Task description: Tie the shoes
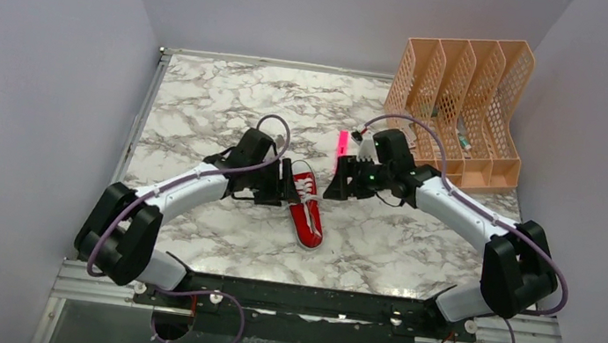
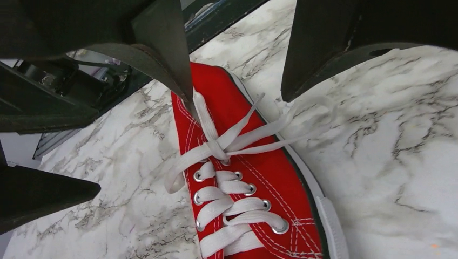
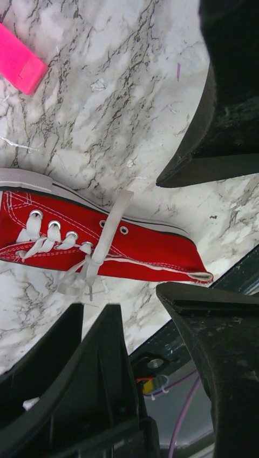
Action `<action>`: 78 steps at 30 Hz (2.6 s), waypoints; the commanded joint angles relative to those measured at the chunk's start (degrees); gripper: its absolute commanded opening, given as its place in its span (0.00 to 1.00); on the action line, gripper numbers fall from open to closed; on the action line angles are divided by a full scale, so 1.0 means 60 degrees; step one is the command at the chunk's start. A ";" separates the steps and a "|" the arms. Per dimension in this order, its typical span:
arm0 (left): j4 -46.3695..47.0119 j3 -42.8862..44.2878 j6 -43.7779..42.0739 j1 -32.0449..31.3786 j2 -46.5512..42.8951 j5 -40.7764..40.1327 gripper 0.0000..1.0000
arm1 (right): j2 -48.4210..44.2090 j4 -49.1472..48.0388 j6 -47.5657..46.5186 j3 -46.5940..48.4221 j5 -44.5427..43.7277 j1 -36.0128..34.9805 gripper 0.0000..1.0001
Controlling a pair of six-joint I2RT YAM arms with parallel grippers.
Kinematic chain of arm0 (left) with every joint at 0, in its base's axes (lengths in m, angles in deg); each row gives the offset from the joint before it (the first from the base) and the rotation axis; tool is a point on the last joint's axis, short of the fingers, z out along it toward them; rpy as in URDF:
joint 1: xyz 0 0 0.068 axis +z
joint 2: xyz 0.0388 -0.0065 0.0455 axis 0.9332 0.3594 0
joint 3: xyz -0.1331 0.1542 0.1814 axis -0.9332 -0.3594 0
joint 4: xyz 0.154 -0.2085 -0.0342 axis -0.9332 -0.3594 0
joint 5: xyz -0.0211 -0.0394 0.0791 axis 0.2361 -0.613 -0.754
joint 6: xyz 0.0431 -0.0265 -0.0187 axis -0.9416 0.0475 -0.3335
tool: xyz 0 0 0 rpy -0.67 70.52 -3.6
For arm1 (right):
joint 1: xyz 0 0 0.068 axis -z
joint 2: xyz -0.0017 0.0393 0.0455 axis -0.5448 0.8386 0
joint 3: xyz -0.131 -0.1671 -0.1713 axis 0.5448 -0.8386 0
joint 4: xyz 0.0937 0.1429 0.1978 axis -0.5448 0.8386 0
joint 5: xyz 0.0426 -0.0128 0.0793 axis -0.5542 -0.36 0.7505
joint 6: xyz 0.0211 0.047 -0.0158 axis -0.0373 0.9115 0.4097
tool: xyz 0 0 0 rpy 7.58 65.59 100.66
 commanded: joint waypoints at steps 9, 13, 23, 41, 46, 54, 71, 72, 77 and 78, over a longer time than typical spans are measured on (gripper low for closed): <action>0.1365 0.0359 0.0011 -0.0293 0.1597 0.1063 0.37 | -0.0363 -0.0265 0.0406 -0.0380 0.0532 0.0038 0.67; 0.1183 0.0144 0.0100 -0.0313 0.1261 0.0901 0.11 | -0.0326 -0.0388 0.0483 -0.0473 0.0699 0.0032 0.66; -0.0042 -0.0688 0.0102 -0.0327 -0.0062 0.1042 0.00 | 0.0377 -0.0952 0.0870 -0.0304 0.0785 0.0030 0.69; 0.0024 -0.2968 0.1347 -0.0327 -0.1813 0.1068 0.00 | 0.1300 -0.1363 0.0790 0.0343 0.1233 0.0033 0.70; 0.0138 -0.2469 0.1040 -0.0327 -0.1222 0.1076 0.21 | 0.2006 -0.1451 0.0368 0.0818 0.1882 -0.0009 0.70; -0.0171 -0.1825 0.0604 0.0410 -0.1375 0.0673 0.50 | 0.2612 -0.0908 -0.0547 0.1568 0.1476 -0.0445 0.63; 0.1869 -0.1016 -0.0193 0.1094 0.1295 0.1430 0.36 | 0.3136 -0.0591 -0.0919 0.1868 0.0793 -0.0919 0.41; 0.1798 -0.0949 -0.0290 0.1094 0.1345 0.1323 0.36 | 0.3138 -0.0561 -0.0905 0.1911 0.0680 -0.0937 0.40; 0.1629 -0.0749 -0.0556 0.1094 0.1834 0.1274 0.36 | 0.3154 -0.0446 -0.0880 0.2120 0.0354 -0.1049 0.41; 0.1605 -0.0729 -0.0590 0.1094 0.1914 0.1245 0.35 | 0.3166 -0.0417 -0.0882 0.2153 0.0299 -0.1083 0.41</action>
